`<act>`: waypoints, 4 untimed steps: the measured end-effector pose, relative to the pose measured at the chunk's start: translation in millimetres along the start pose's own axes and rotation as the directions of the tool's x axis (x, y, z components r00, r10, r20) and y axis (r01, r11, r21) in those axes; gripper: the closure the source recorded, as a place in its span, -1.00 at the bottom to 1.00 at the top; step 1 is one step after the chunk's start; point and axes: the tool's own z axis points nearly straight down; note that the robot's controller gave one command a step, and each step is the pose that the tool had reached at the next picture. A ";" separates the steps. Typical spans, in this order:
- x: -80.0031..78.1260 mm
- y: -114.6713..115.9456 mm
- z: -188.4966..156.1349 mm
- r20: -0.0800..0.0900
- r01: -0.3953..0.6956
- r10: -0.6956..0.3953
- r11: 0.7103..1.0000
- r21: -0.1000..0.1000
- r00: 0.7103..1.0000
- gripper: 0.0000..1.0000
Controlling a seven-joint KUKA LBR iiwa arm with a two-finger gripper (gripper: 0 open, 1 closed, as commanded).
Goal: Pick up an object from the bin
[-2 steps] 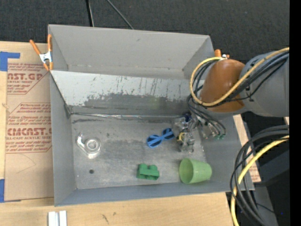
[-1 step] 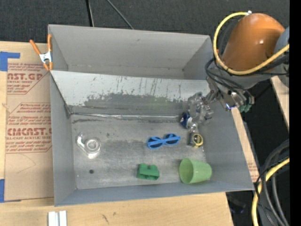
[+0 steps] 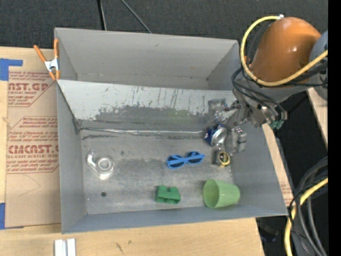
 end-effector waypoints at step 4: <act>-32.0 44.1 46.8 0.007 0.213 -0.213 0.977 0.004 0.977 1.00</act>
Offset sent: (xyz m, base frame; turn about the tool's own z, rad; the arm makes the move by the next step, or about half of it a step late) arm -0.0315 0.0934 -0.1320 -0.2189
